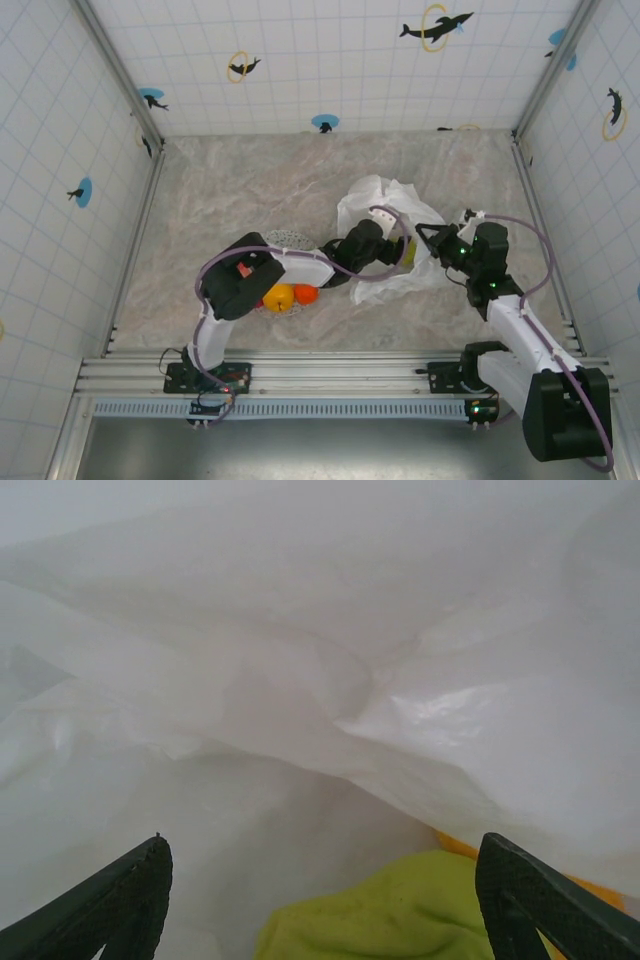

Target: Place the fruits into the plastic bag

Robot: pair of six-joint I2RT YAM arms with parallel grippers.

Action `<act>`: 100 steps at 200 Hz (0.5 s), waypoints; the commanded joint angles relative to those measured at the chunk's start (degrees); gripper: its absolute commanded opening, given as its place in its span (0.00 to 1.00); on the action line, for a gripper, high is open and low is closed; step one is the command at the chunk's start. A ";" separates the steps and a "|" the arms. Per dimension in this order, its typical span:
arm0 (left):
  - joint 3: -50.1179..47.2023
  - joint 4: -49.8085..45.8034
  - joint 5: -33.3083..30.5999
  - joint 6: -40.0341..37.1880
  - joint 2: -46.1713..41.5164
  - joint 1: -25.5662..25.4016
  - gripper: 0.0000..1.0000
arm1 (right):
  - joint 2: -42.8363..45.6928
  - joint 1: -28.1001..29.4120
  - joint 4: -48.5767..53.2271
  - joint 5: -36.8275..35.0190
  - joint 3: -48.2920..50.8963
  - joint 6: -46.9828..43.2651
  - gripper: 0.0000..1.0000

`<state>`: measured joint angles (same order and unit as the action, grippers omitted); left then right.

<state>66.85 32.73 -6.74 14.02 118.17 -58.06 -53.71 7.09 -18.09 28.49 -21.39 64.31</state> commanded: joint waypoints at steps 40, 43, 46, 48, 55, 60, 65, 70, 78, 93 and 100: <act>-5.91 -7.41 7.89 0.92 -12.02 0.26 0.77 | 0.64 -1.03 7.06 -3.46 -2.20 -9.53 0.00; -6.30 -8.10 8.15 0.92 -12.58 0.26 0.77 | 0.56 -1.07 7.63 -3.71 -2.45 -10.12 0.00; -6.76 -8.69 8.49 0.92 -13.14 0.30 0.76 | 0.54 -1.03 8.08 -3.91 -2.63 -10.66 0.00; -7.02 -9.08 8.74 0.92 -13.47 0.31 0.76 | 0.58 -1.03 8.42 -4.07 -2.77 -11.11 0.00; -7.91 -10.61 9.56 0.90 -14.88 0.31 0.76 | 0.60 -1.01 9.52 -4.63 -3.23 -12.51 0.00; -8.45 -11.74 10.06 0.92 -15.82 0.36 0.76 | 0.56 -0.93 10.21 -5.10 -3.41 -13.44 0.00; -8.99 -12.77 10.70 0.92 -16.82 0.48 0.76 | 0.47 -0.94 10.83 -5.39 -3.60 -14.32 0.00; -9.62 -13.69 11.45 0.92 -17.88 0.58 0.76 | 0.48 -0.94 11.31 -5.70 -3.69 -15.08 0.00; -10.41 -14.53 12.86 0.92 -19.75 0.70 0.75 | 0.31 -0.94 12.16 -5.99 -3.92 -15.96 0.00; -13.84 -15.31 16.57 3.35 -23.14 0.95 0.75 | 0.11 -0.94 12.48 -5.99 -3.87 -16.56 0.00; -15.01 -15.81 18.19 3.59 -24.60 1.05 0.76 | 0.06 -0.94 12.32 -5.99 -3.84 -16.51 0.00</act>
<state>55.37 21.34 4.51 15.16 98.63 -57.67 -53.71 6.33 -8.23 24.01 -22.98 51.48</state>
